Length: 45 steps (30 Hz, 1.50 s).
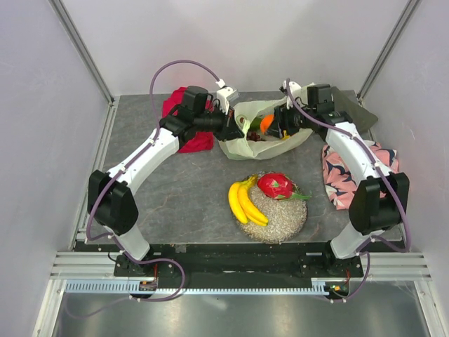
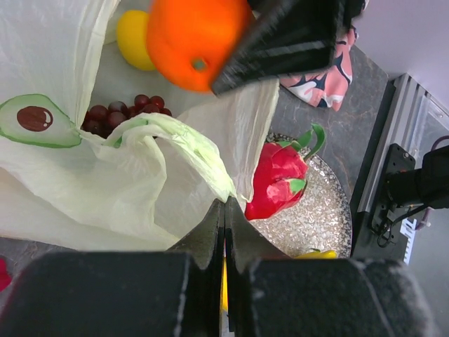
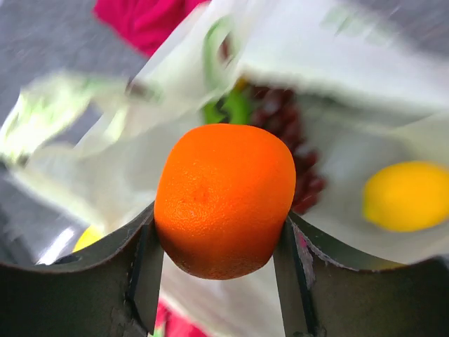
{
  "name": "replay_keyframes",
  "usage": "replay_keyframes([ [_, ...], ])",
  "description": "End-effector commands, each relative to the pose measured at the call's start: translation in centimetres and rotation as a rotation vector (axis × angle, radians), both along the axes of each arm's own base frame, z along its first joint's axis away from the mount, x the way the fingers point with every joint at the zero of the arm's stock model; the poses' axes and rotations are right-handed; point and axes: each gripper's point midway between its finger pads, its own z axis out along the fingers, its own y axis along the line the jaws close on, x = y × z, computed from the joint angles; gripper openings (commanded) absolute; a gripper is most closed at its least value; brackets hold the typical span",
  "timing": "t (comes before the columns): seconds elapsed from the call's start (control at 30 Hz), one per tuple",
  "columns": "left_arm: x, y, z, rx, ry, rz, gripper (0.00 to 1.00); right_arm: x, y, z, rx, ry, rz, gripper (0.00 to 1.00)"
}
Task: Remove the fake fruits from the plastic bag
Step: Place the fake fruit on the plate.
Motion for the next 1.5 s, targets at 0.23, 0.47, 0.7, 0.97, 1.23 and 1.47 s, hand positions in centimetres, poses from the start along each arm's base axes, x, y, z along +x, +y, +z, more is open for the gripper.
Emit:
replay_keyframes([
  [0.23, 0.4, 0.0, 3.3, -0.039, -0.100, 0.015, 0.02, -14.2, 0.4, 1.4, -0.057, 0.094, 0.355, 0.25],
  [0.47, 0.4, 0.2, 3.5, -0.034, -0.115, 0.016, 0.02, -23.3, -4.4, -6.1, -0.335, 0.154, 0.551, 0.25],
  [0.7, 0.0, 0.5, 3.1, -0.018, -0.120, 0.013, 0.02, -22.4, -0.2, -7.7, -0.366, 0.094, 0.605, 0.27],
  [0.97, -0.5, 0.9, 3.0, -0.009, -0.125, 0.010, 0.01, -21.4, 3.6, -9.2, -0.387, 0.145, 0.614, 0.54],
  [1.23, -0.7, 0.7, 3.0, -0.015, -0.122, -0.003, 0.02, -17.2, 4.7, -6.2, -0.374, 0.000, 0.460, 0.70],
  [1.47, 0.0, -0.2, 3.3, -0.040, -0.108, -0.019, 0.02, -17.8, 5.3, -5.6, -0.335, 0.052, 0.468, 0.78],
])
